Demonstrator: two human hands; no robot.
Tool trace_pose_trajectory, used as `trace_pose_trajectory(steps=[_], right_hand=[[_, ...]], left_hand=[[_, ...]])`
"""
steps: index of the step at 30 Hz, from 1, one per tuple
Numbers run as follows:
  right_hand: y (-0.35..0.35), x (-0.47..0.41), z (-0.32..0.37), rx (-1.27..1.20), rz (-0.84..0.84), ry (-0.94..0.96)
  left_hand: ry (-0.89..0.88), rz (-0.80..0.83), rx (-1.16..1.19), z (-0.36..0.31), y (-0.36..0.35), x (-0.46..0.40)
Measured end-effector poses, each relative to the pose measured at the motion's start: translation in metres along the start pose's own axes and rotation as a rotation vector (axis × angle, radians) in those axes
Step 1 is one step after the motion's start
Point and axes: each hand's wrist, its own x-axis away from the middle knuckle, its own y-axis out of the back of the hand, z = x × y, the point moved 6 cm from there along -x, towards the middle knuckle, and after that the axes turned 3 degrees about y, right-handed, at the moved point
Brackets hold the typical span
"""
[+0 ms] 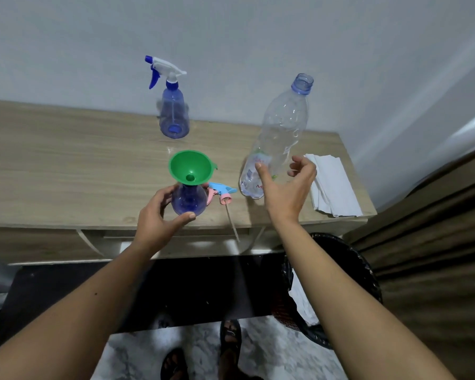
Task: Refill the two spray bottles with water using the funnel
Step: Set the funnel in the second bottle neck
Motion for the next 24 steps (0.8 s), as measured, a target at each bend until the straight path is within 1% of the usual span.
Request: trace_pose_trajectory(steps=[3,7,10,19,24], right_hand=[[-0.007,-0.014,-0.007,0.037,0.007,-0.021],[-0.021,-0.026,-0.010,0.011,0.118,-0.042],[-0.028,-0.030,-0.012,-0.046,0.167,-0.055],[-0.028,-0.026,-0.006,-0.059,0.188,-0.008],[-0.020,-0.026,0.009,-0.073,0.194,0.056]], left_hand=[[-0.009,-0.012,0.003,-0.001,-0.003,0.000],[-0.010,-0.031,-0.009,-0.003,-0.006,-0.002],[-0.013,-0.041,-0.012,-0.003,-0.007,-0.003],[0.008,-0.042,-0.016,0.000,-0.006,-0.003],[0.017,-0.044,-0.014,0.004,-0.006,-0.003]])
